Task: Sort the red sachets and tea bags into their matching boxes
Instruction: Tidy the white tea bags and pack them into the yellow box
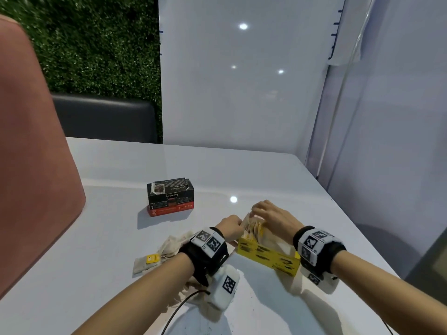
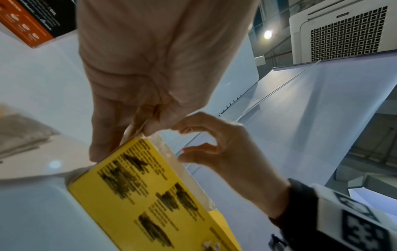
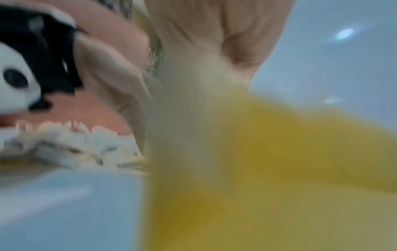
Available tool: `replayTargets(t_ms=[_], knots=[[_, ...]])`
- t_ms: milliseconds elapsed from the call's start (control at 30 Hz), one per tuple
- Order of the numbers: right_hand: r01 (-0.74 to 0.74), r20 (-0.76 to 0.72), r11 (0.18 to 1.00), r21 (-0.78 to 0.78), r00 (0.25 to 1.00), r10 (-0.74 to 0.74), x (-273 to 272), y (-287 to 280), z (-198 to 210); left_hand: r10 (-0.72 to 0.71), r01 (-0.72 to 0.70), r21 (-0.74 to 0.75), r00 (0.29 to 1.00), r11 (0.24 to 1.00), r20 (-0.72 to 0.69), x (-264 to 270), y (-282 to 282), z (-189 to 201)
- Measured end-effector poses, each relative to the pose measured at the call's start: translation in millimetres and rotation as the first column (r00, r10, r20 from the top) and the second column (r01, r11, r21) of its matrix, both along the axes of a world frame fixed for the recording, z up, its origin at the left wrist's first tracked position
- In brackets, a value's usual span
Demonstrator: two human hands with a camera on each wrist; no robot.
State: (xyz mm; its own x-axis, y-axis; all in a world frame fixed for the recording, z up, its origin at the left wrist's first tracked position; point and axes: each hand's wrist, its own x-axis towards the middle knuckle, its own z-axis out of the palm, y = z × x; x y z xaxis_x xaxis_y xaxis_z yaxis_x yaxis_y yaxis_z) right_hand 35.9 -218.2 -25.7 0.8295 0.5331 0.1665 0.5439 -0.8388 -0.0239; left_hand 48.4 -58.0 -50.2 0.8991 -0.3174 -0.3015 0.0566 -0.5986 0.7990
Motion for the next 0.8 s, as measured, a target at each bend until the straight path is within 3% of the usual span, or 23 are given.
replayTargets(t_ms=[67,100,200,233,300,400,800], knots=[[0.095,0.024,0.987,0.133,0.995,-0.099,-6.0,-4.8,6.0,0.004,-0.004,-0.006,1.0,1.0,-0.007,0.6,1.2,-1.7],[0.165,-0.042,0.972,0.17,0.986,-0.16,-9.1,-7.5,6.9,0.004,-0.004,-0.009,1.0,1.0,-0.008,0.4,1.6,-2.7],[0.414,-0.43,0.903,0.111,0.839,-0.332,-17.8,-6.8,2.0,0.002,-0.002,-0.038,1.0,0.999,-0.018,-0.2,2.8,-5.4],[0.441,-0.473,0.897,0.042,0.799,-0.371,-18.2,-4.7,-2.1,-0.001,0.0,-0.05,1.0,0.999,-0.023,0.3,2.7,-6.8],[0.453,-0.443,0.89,-0.053,0.788,-0.427,-17.4,1.6,-8.6,-0.007,0.005,-0.07,0.999,0.998,-0.032,0.4,2.8,-8.4],[0.472,-0.406,0.878,-0.077,0.79,-0.46,-17.0,11.9,-8.7,-0.017,0.012,-0.099,0.999,0.995,-0.048,1.2,4.3,-10.5],[0.504,-0.449,0.863,0.041,0.78,-0.435,-31.6,30.5,6.0,-0.037,0.027,-0.137,0.997,0.99,-0.074,1.2,0.9,-8.7]])
